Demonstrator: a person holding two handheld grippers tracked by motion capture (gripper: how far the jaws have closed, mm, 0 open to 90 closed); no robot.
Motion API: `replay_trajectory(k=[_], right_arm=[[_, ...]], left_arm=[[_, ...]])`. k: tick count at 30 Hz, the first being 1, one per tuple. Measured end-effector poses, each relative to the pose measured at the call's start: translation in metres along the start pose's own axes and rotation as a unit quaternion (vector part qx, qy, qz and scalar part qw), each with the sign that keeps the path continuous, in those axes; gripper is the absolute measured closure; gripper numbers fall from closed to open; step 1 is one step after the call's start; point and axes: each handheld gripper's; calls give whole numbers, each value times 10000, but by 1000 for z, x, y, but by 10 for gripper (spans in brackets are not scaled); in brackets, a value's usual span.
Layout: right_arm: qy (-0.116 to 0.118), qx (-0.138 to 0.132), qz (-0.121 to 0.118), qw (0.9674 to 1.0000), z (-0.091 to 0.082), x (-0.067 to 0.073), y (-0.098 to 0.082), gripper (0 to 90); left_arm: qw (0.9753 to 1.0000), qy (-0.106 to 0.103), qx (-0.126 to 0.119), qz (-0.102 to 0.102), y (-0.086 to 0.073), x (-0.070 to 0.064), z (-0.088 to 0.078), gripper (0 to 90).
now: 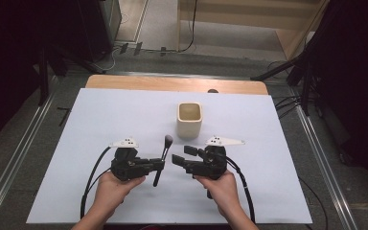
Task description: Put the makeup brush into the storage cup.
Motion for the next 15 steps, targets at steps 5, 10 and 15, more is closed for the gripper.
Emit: replay_trajectory(k=[5,10,15], right_arm=[[43,-49,113,9999,6,2,0,330],[-6,-101,279,9996,11,5,0,330],[-193,-133,330,9992,15,10,0,331]], left_arm=[[10000,1,-28,-5,-1,-2,2,802],[10000,41,-77,-9,-3,-3,4,802],[9998,94,-153,-52,-4,-2,5,802]])
Point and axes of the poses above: each handheld gripper's, and its own axes: z roughly forward along the jaws, y roughly out of its top, x roughly to its left, and after that the axes turned 9 degrees about -z, right-handed
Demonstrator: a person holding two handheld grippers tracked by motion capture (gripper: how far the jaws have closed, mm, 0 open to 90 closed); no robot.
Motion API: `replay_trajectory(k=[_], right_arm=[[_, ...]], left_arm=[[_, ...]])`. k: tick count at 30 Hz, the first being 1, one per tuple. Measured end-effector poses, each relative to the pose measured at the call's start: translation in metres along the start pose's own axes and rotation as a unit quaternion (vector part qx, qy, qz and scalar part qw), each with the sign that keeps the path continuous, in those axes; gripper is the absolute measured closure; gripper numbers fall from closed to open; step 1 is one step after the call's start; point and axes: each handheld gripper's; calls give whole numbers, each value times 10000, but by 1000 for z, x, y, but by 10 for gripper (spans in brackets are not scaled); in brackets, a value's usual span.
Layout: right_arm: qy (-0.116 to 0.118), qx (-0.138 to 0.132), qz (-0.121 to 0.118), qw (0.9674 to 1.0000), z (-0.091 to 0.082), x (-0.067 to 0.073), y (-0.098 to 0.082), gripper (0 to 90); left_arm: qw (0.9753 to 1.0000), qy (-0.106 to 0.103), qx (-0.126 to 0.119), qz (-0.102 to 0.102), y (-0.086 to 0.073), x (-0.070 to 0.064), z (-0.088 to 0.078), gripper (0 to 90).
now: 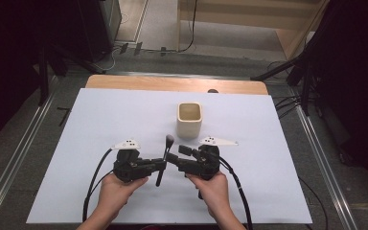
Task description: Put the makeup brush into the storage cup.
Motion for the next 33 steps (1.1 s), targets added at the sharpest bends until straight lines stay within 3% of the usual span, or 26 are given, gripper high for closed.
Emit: replay_trajectory(k=[6,15,23,33], right_arm=[[-314,-32,-51,9995,5,8,-2,348],[-535,-147,224,9982,13,15,-3,387],[-570,-155,340,9977,19,16,-4,469],[-367,-101,603,9975,27,15,-5,604]], left_arm=[[10000,63,-16,-7,-1,2,2,802],[9999,82,-77,-3,-3,2,3,801],[9999,62,-112,-17,-3,1,3,802],[9999,90,-86,12,-3,1,5,801]])
Point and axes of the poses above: each handheld gripper's, and its own axes: z roughly forward along the jaws, y roughly out of its top, x roughly to its left, and after that the axes turned 9 degrees about -z, right-handed
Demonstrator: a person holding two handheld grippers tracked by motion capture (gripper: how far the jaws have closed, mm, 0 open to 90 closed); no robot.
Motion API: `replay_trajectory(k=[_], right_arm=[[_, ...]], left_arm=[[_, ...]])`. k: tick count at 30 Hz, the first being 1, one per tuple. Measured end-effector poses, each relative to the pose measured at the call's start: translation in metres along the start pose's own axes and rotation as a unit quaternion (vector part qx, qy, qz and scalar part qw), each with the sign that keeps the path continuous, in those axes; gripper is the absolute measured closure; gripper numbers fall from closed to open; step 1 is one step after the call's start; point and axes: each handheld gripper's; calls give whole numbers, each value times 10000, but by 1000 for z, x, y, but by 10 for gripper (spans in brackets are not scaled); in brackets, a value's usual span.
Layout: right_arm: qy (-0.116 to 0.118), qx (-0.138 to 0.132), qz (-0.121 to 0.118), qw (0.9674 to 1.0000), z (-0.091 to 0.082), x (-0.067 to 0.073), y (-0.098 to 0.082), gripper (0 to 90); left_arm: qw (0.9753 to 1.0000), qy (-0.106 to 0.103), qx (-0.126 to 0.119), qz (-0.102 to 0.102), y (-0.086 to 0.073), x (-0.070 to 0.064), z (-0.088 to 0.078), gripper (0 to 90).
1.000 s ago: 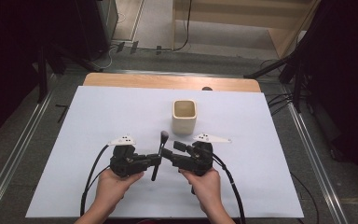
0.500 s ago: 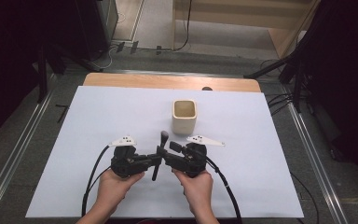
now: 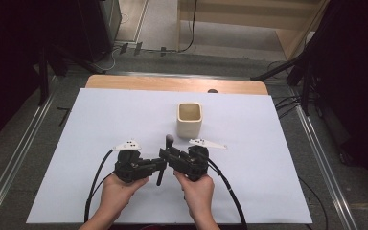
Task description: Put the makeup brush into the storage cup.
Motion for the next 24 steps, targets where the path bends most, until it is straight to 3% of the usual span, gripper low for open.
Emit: replay_trajectory(k=[15,24], right_arm=[[79,-50,161,9998,4,2,0,765],[93,-7,262,9996,6,0,0,776]], left_arm=[[9999,41,-93,61,-1,-3,0,801],[9999,46,-91,45,-1,-2,0,801]])
Point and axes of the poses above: each handheld gripper's, and its own axes: z roughly forward along the jaws, y roughly out of its top, x roughly to its left, and after that the axes turned 9 degrees about -z, right-handed
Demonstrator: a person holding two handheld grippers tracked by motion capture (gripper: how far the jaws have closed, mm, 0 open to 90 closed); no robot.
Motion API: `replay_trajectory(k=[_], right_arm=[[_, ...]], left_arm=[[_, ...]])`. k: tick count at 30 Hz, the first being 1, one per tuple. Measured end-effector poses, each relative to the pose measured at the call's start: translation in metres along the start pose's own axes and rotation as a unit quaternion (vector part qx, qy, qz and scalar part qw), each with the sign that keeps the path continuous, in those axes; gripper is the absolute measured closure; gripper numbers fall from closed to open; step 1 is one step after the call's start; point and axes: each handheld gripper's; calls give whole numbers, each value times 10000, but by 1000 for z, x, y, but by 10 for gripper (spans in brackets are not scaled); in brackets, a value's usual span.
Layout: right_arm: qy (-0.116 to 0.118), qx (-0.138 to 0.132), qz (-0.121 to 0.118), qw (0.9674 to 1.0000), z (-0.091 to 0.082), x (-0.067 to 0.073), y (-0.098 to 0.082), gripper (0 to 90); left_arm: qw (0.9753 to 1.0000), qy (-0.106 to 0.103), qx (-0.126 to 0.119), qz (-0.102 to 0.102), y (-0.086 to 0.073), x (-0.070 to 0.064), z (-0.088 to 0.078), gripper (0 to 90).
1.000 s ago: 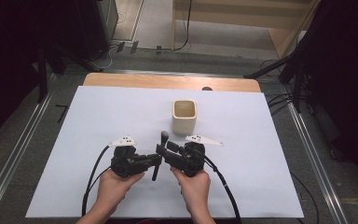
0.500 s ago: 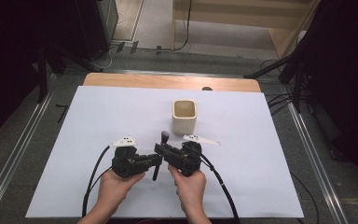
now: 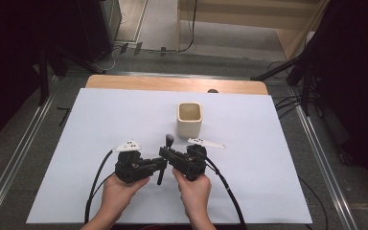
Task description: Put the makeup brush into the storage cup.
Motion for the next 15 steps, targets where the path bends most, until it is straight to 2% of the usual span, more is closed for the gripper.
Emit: replay_trajectory(k=[9,15], right_arm=[[11,63,60,10000,1,-1,0,778],[-64,77,25,9999,0,-3,1,778]], left_arm=[[10000,55,49,22,0,0,1,787],[9999,105,85,75,0,3,0,651]])
Point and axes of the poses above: each handheld gripper's, and its own axes: z roughly forward along the jaws, y roughly out of its top, x roughly to its left, and after that the axes turned 9 degrees about -z, right-handed
